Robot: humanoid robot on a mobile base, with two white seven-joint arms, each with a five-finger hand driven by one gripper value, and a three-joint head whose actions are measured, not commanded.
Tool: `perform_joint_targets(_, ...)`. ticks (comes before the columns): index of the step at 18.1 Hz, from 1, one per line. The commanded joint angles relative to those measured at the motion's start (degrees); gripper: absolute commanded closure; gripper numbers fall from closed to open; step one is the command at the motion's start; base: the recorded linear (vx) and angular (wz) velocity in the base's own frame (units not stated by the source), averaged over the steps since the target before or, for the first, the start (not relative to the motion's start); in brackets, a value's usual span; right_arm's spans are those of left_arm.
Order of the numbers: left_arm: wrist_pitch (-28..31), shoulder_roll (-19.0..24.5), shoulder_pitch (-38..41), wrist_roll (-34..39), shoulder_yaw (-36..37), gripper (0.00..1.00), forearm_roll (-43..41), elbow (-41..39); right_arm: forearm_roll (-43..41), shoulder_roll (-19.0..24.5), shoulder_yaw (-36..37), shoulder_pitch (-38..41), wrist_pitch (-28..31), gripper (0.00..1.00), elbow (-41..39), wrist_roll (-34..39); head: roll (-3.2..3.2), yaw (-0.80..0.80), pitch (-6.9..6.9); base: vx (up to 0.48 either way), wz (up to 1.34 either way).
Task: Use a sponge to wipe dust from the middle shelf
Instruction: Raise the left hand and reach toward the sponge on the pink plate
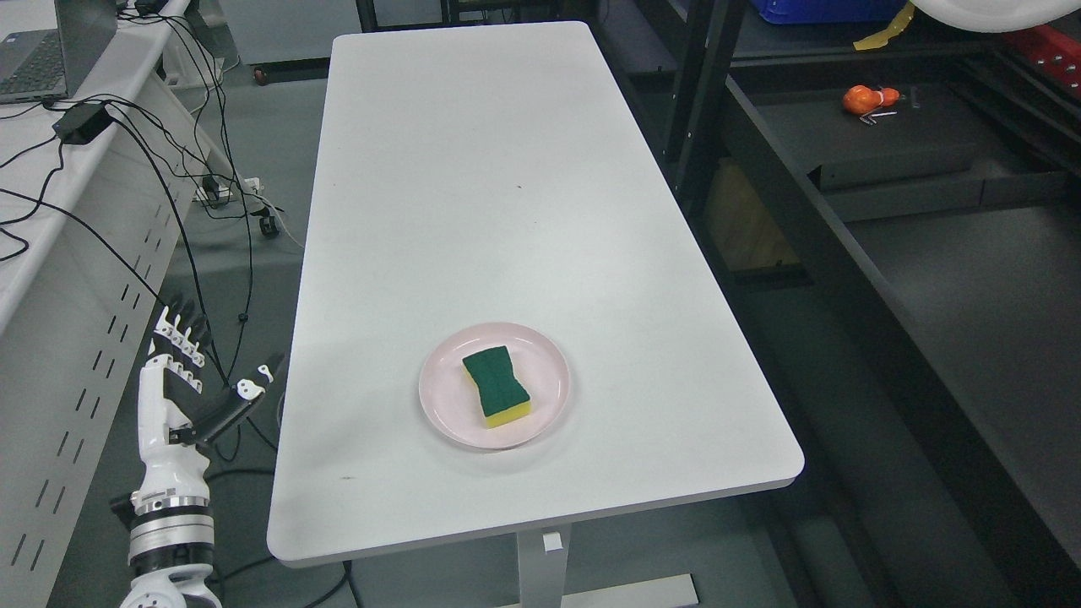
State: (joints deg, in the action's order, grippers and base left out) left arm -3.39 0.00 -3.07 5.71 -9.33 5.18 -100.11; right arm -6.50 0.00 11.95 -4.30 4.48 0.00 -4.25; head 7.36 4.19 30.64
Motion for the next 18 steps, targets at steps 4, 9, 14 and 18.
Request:
perform_joint_targets(4,0.23,1.00,-0.19,-0.09,0.80,0.01,0.00,0.27,0.00,-1.00,0.00,0.00,-0.08,0.00,-1.00,0.03,0.00,0.00,0.00,-0.003,0.01)
perform_joint_targets(9,-1.61,8.33,-4.22,-3.25,0.80,0.01,-0.26,6.76,0.00,-1.00,0.00,0.00,-0.08,0.00,-1.00,0.03,0.00,0.00,0.00,0.000,0.00)
perform_joint_targets(14,-10.74,24.06,-11.59,-11.40,2.90,0.01,-18.49,19.49,0.00,-1.00,0.00,0.08,-0.08,0.00,-1.00,0.03,0.00,0.00,0.00,0.000,0.00)
perform_joint_targets(18,-17.44,26.91,-18.97,-24.32,7.22,0.01,-35.07,23.65,0.00,-1.00,0.00,0.00,-0.08,0.00,-1.00,0.03,0.00,0.00,0.00,0.000,0.00)
